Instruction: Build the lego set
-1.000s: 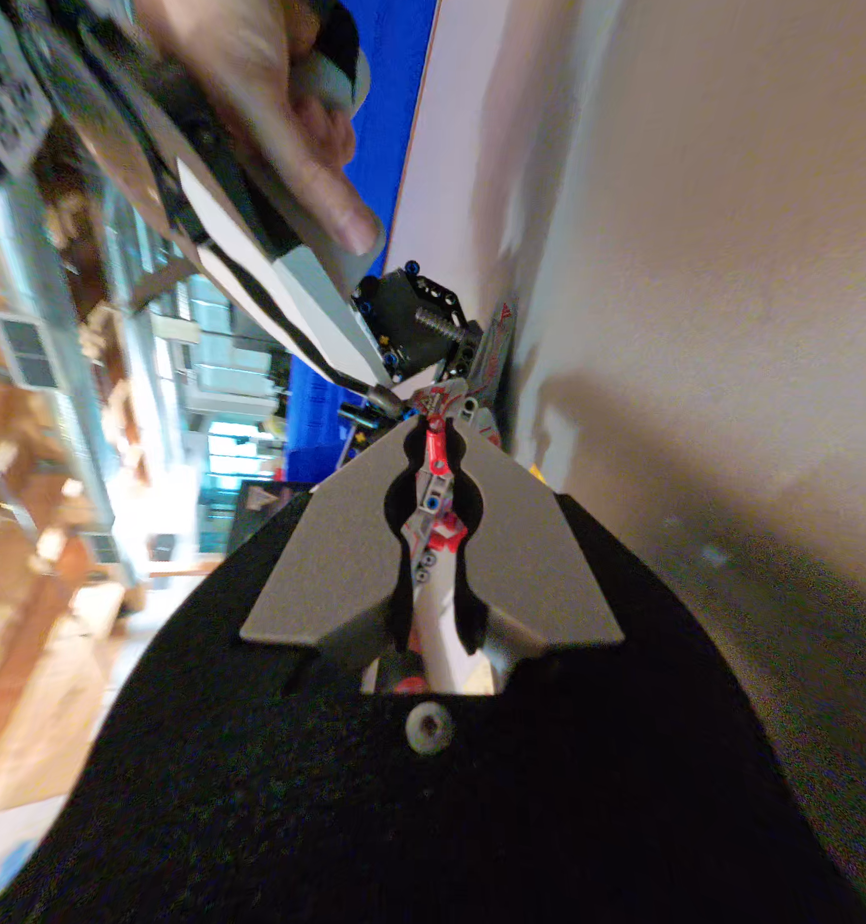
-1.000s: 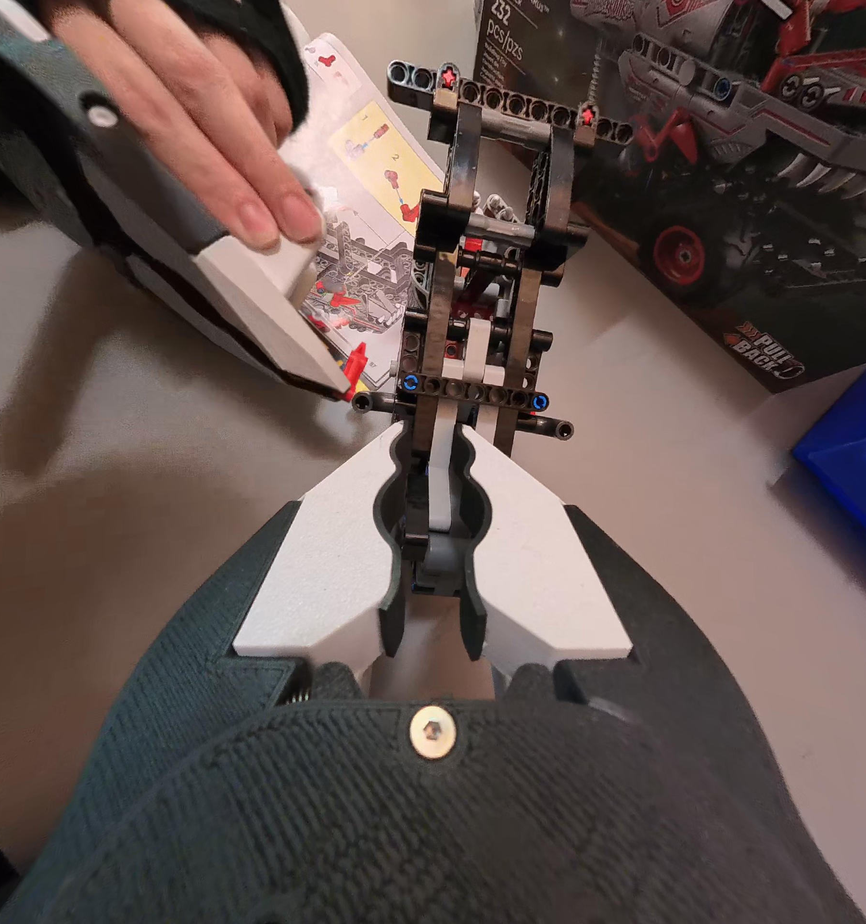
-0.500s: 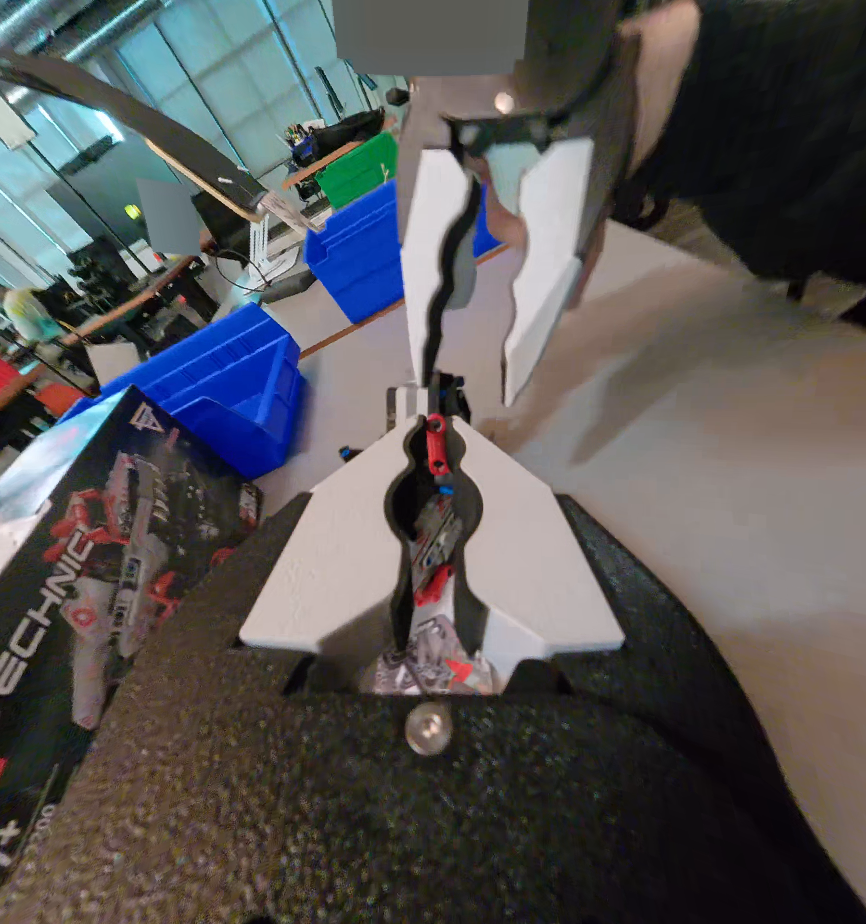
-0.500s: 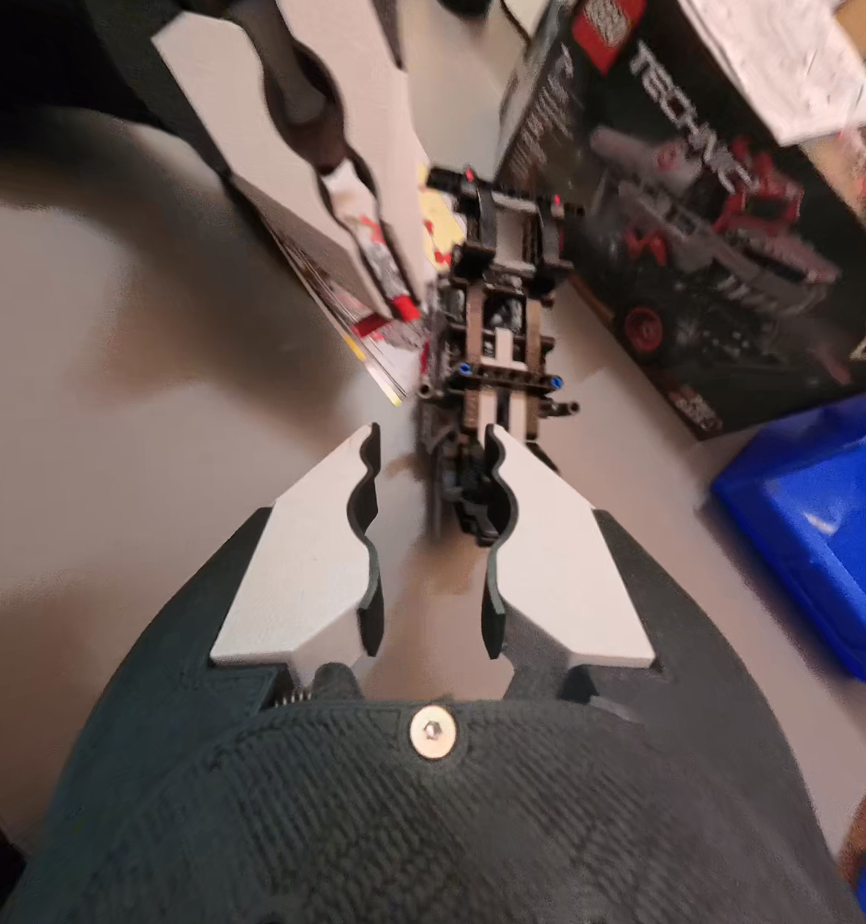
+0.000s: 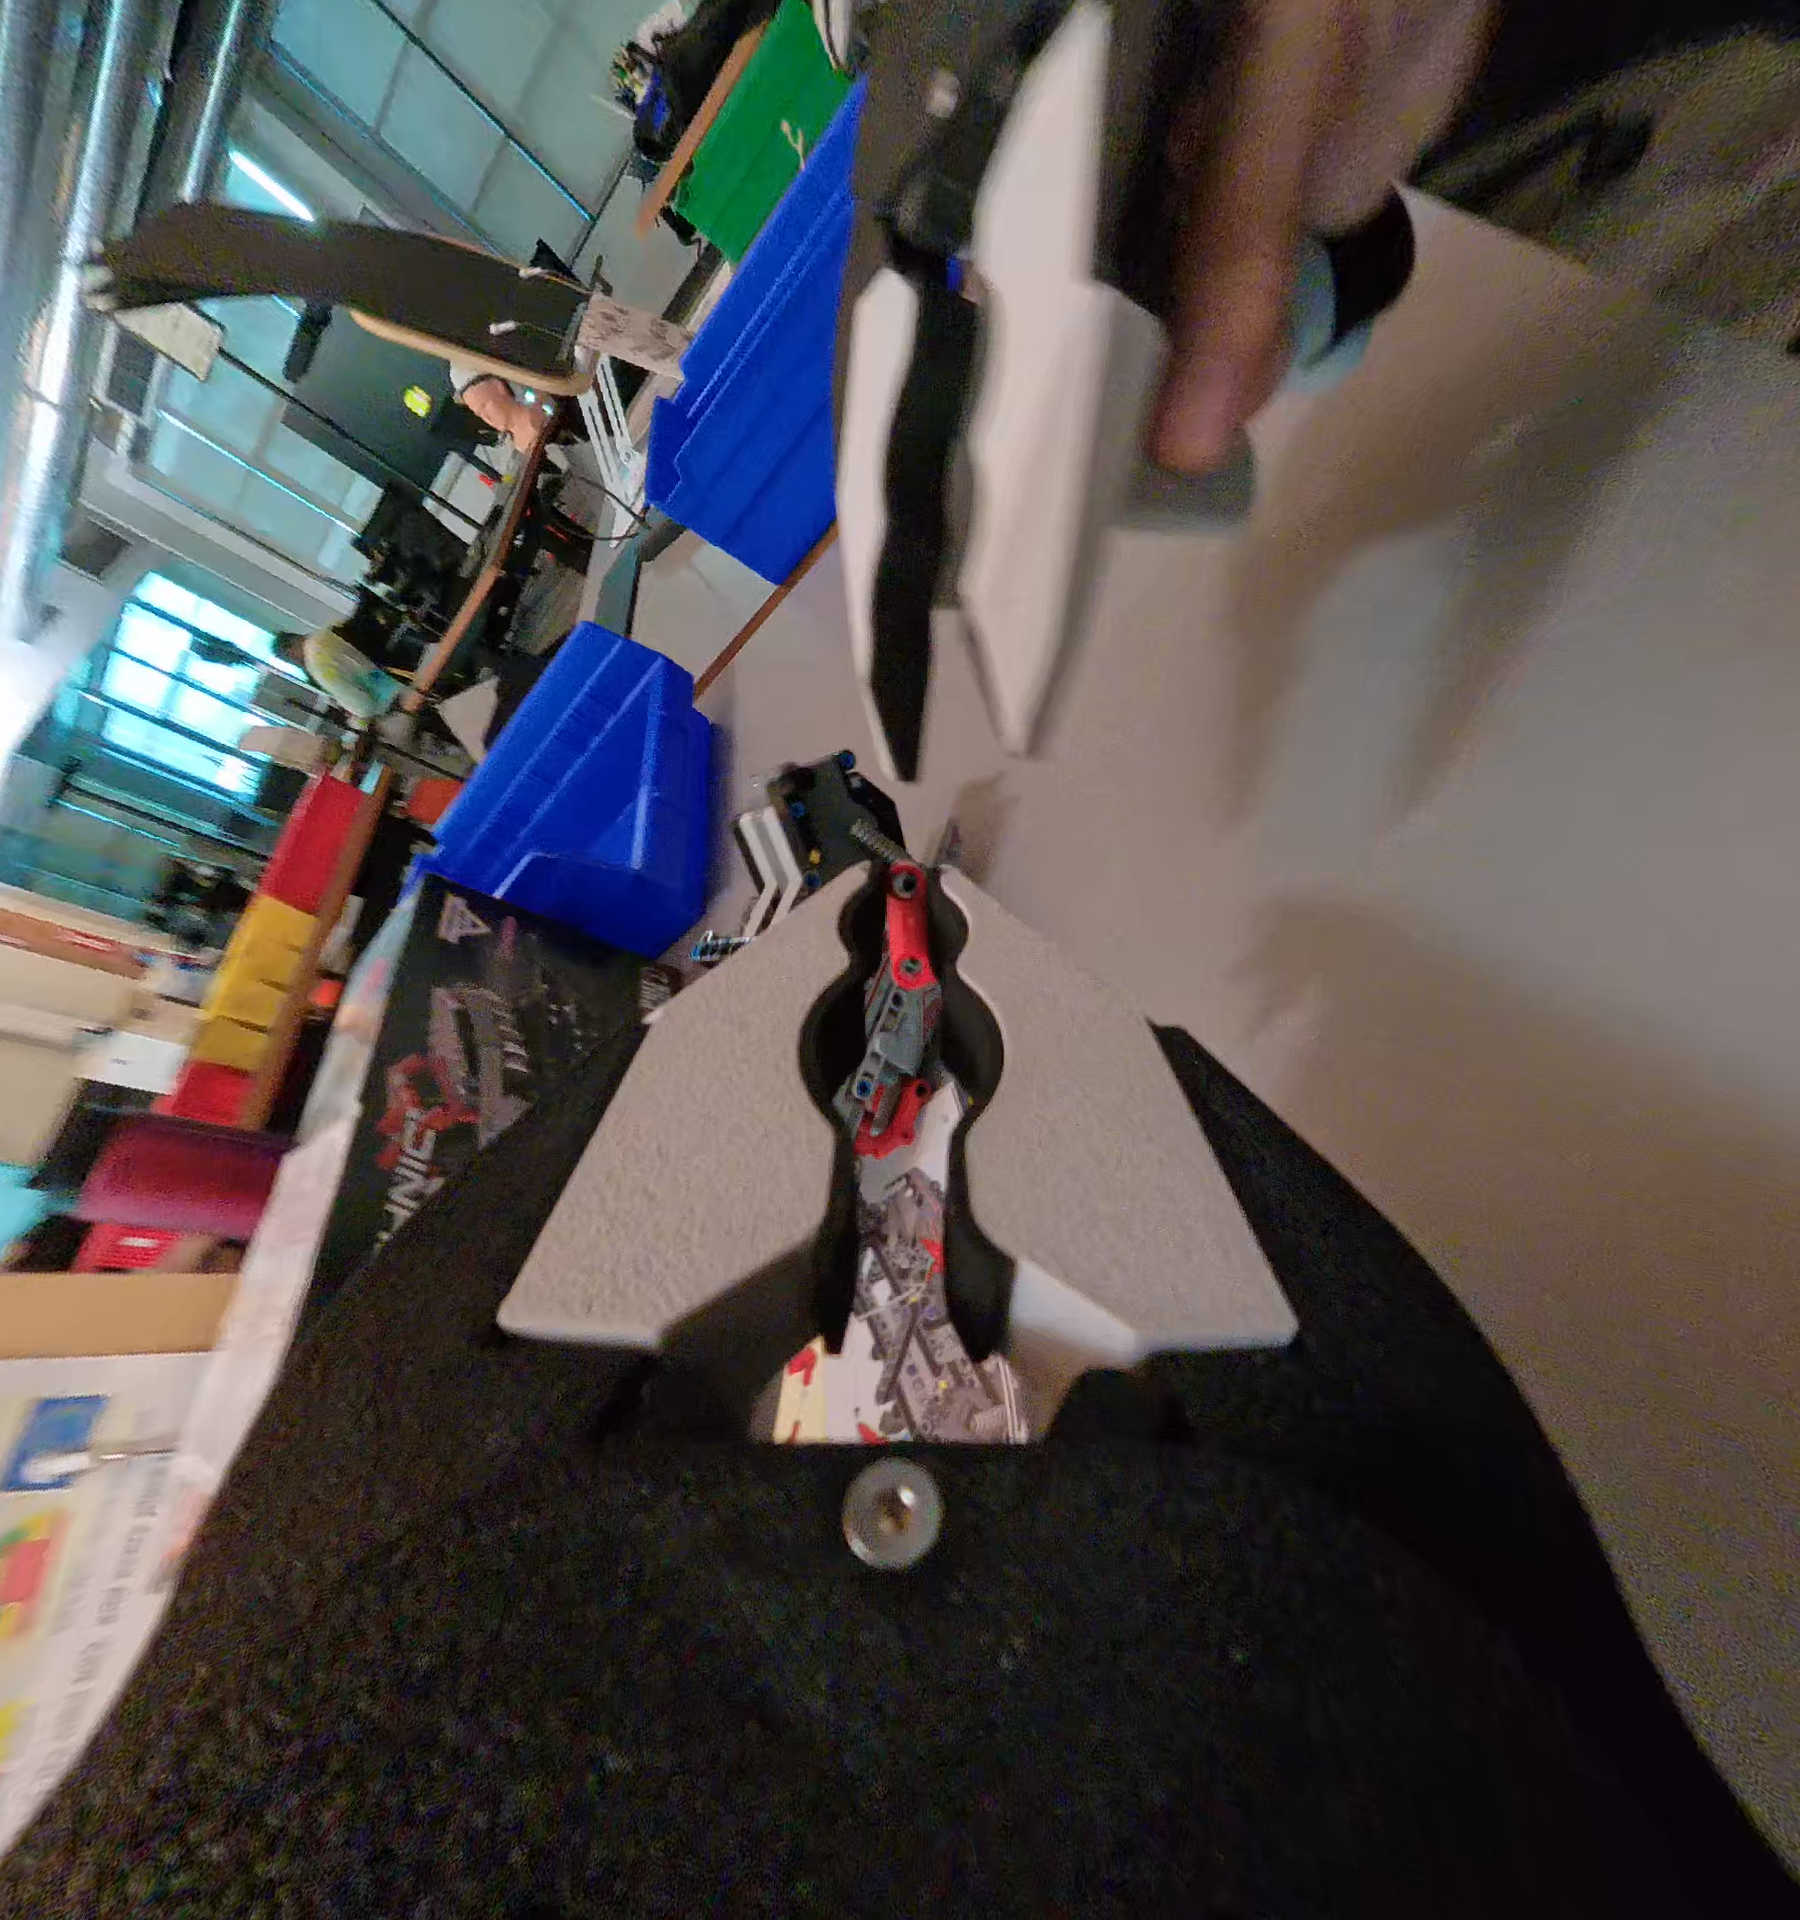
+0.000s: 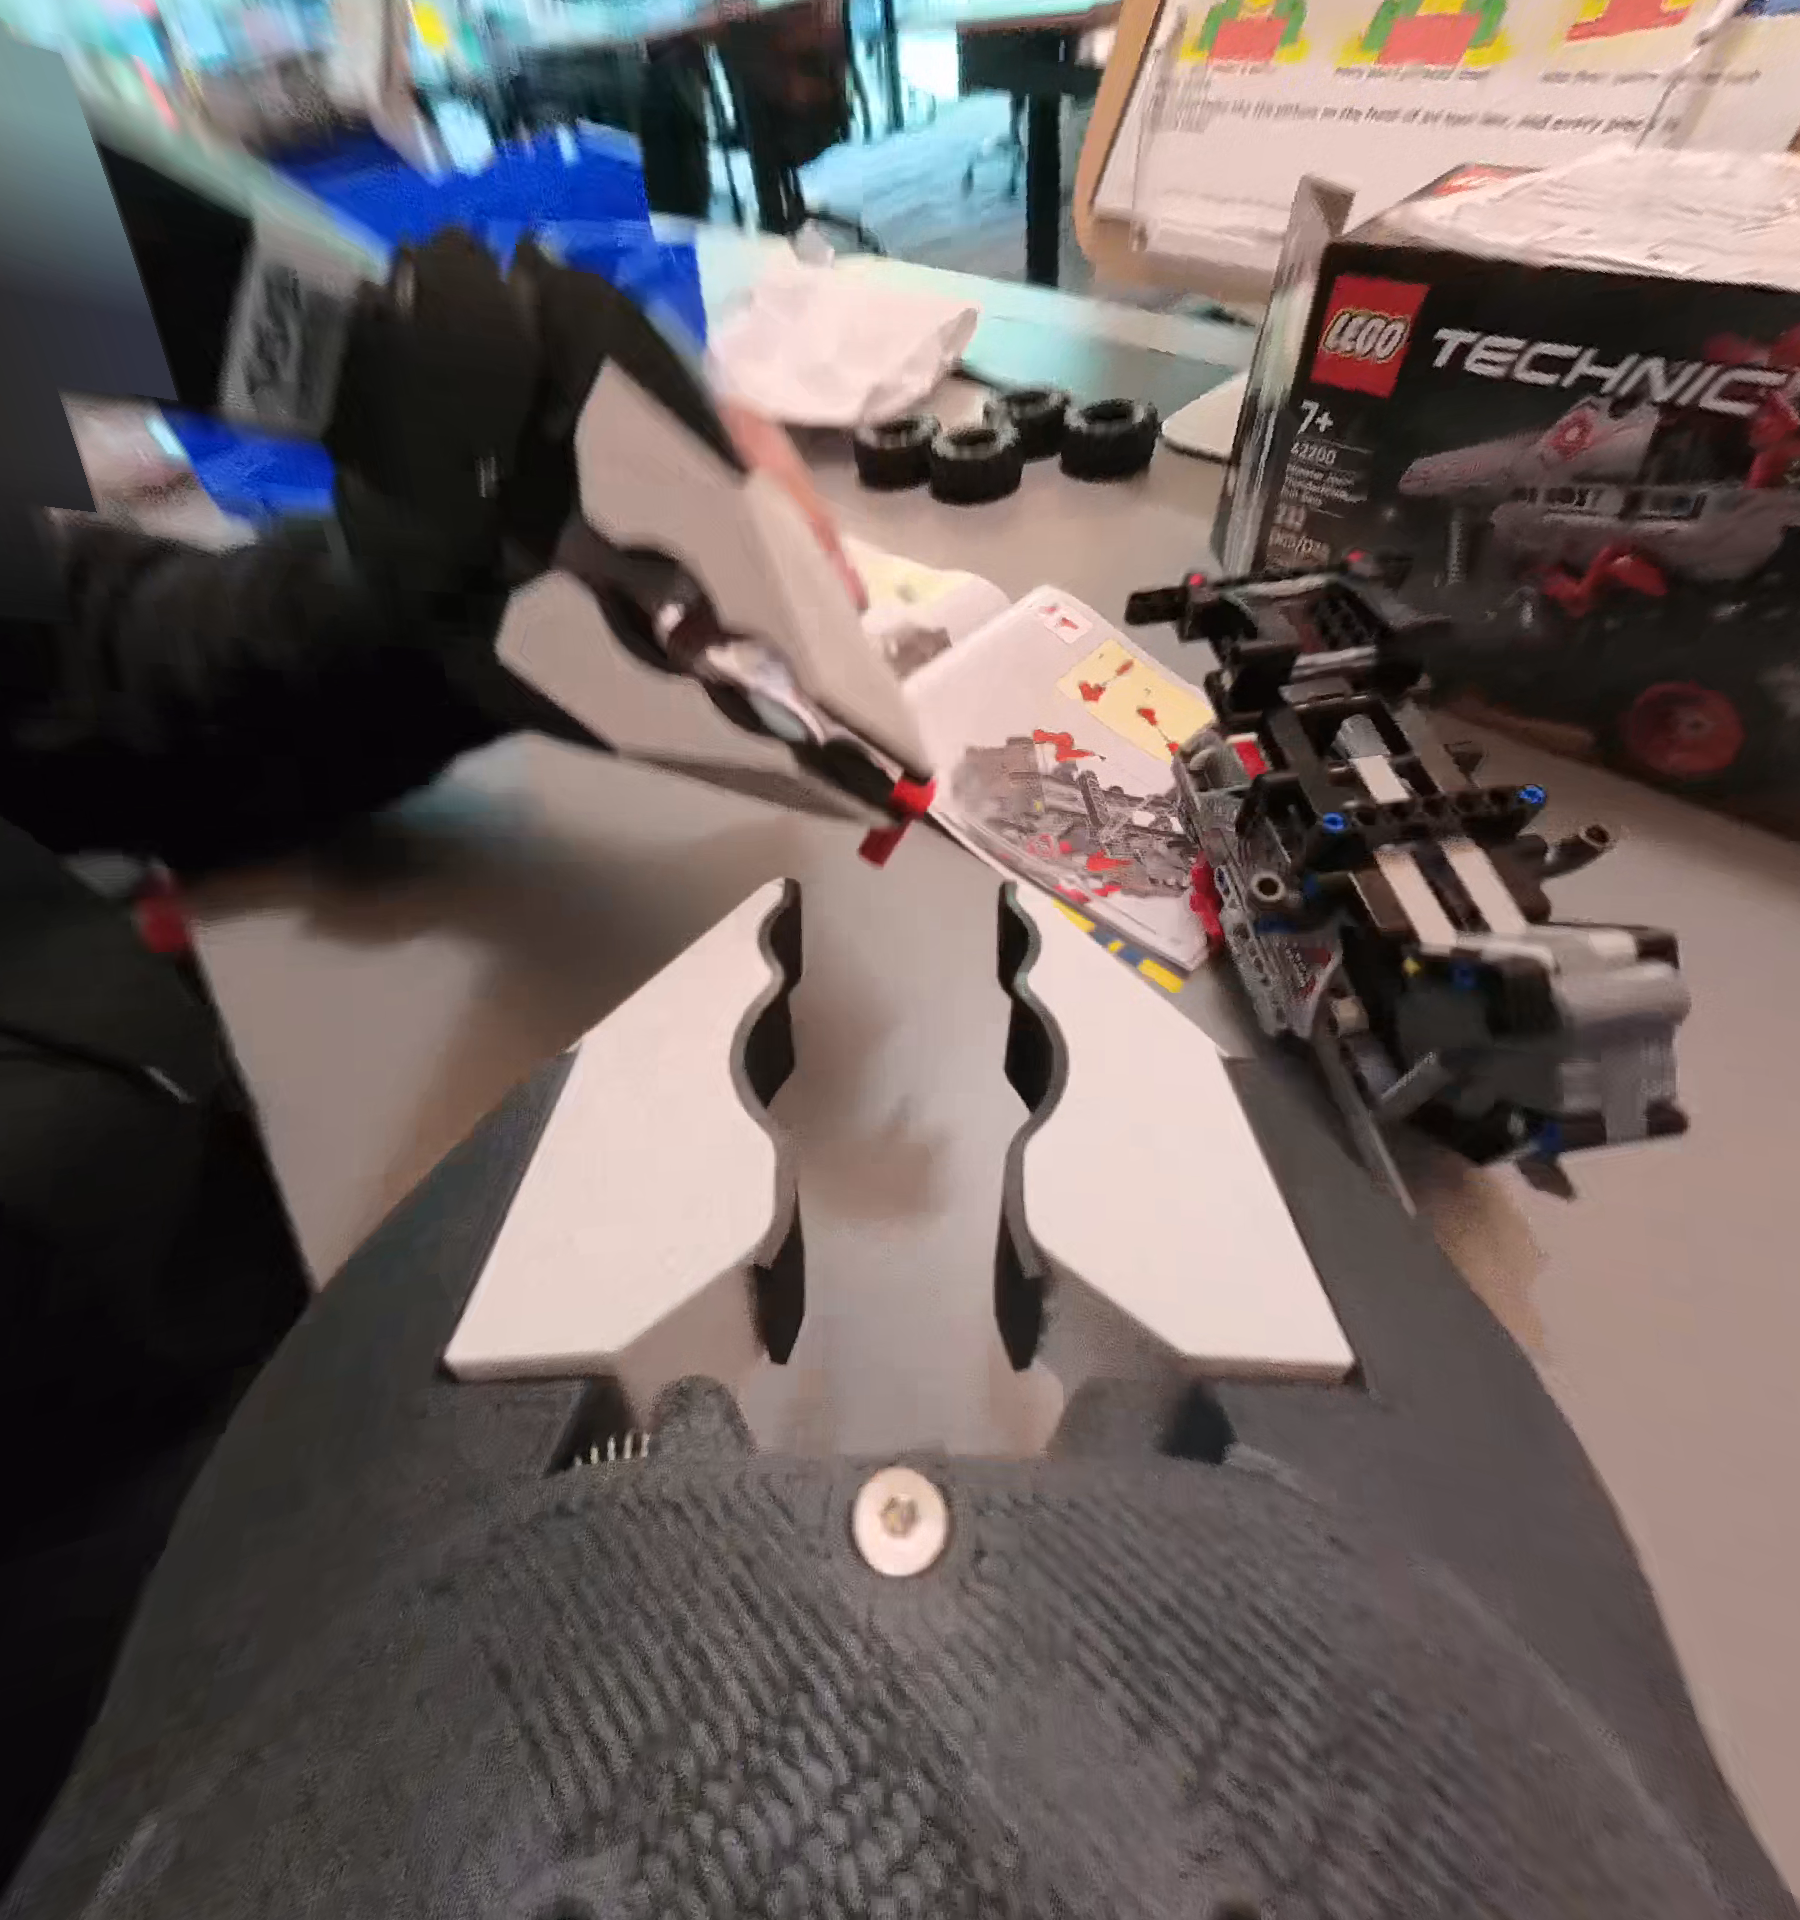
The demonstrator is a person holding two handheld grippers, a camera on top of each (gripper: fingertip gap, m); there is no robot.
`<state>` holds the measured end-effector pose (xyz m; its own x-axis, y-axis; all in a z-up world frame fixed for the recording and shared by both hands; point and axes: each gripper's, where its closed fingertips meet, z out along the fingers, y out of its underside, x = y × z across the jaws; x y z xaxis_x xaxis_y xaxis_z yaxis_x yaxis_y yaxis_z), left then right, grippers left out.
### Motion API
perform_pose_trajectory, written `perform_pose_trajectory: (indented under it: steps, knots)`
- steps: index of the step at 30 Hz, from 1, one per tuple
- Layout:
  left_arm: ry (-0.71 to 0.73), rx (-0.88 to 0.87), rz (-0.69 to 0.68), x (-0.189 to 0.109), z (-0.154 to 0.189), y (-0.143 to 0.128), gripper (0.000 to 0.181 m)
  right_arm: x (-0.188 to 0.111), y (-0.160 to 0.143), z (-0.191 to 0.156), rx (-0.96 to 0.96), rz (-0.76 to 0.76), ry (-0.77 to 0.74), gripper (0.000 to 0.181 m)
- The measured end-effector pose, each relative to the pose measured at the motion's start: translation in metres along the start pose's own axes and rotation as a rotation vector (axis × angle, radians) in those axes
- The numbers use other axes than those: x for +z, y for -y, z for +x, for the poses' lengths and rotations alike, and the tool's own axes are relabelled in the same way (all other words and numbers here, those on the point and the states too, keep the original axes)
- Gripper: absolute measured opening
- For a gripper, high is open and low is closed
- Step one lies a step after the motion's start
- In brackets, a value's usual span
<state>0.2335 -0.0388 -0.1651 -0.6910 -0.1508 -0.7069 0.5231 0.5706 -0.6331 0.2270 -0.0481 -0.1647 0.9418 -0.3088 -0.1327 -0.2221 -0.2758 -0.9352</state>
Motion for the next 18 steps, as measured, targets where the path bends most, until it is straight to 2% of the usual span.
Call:
perform_pose_trajectory:
  steps: [3,5,8,11,18]
  knots:
    - [0.030,0.129,-0.042,0.002,0.017,0.007,0.004,-0.008,0.010,-0.009,0.106,0.111,0.070,0.029]
    - [0.059,0.208,-0.071,0.004,0.025,0.010,0.004,-0.006,0.001,-0.014,0.176,0.091,0.113,0.035]
    - [0.069,0.273,-0.103,0.005,0.040,0.012,0.004,-0.004,-0.010,-0.024,0.210,0.057,0.160,0.020]
    - [0.065,0.274,-0.113,0.005,0.051,0.014,0.004,-0.003,-0.020,-0.035,0.197,0.016,0.204,0.012]
    - [0.086,0.281,-0.110,0.004,0.060,0.017,0.004,0.000,-0.041,-0.039,0.227,-0.058,0.218,0.018]
